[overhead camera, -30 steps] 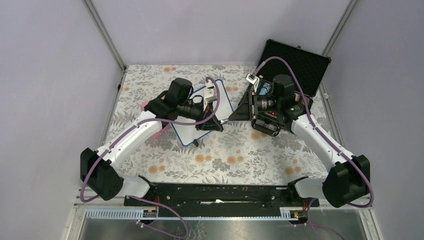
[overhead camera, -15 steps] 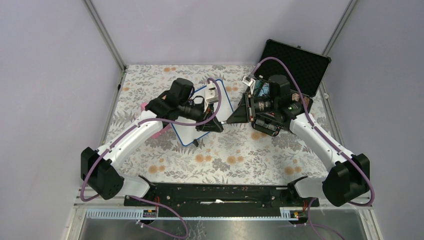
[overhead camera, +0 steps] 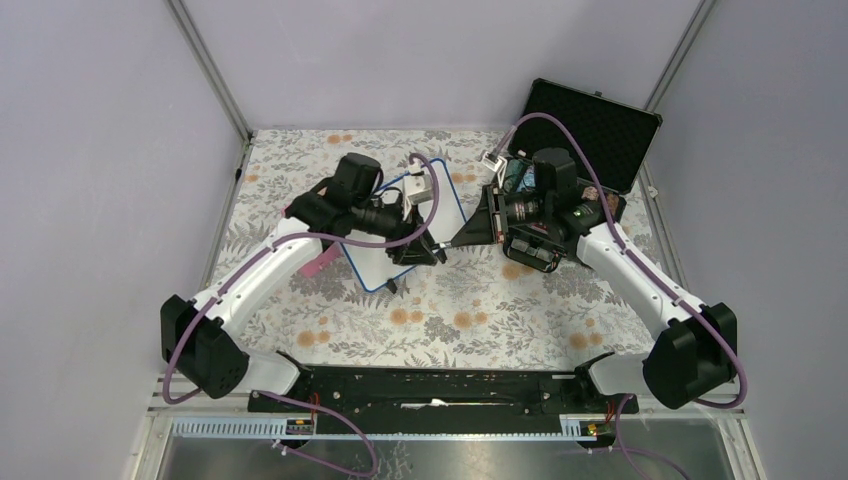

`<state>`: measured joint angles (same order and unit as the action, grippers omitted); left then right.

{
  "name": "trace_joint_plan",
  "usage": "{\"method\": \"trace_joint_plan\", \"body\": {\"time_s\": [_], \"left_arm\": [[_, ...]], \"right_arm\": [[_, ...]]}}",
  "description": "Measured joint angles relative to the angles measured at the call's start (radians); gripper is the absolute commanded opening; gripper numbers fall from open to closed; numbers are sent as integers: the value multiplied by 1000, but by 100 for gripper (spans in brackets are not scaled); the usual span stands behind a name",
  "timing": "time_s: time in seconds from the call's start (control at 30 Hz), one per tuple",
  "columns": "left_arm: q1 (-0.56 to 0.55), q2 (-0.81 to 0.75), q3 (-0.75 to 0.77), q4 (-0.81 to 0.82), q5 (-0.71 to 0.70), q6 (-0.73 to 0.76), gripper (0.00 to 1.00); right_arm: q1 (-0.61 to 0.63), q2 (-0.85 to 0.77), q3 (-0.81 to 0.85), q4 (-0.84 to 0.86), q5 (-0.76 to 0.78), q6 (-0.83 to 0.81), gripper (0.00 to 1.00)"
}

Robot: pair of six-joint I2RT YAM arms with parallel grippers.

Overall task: Write a sentence on the whiteboard
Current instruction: Pass from the left arm to the right, then open the pen cap from the whiteboard marker.

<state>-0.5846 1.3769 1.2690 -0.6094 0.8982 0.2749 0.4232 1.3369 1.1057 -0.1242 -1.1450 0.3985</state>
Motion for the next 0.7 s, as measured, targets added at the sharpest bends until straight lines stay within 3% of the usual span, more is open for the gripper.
{"method": "trace_joint_plan", "body": {"time_s": [0.2,0.5,0.57,0.7], "left_arm": [[50,-35,2,-30,-50,36,55],[16,-61,10,-35,-74,71,51],[-10,-58,18,-39,-85,78,43],[-52,-46,38,-47,-106,102,16]], "right_arm": [[-11,2,5,0,27,1,0],[-11,2,5,-19,27,3,0],[-11,2,5,-19,27,6,0],[-11,2,5,-23,27,8,0]]}}
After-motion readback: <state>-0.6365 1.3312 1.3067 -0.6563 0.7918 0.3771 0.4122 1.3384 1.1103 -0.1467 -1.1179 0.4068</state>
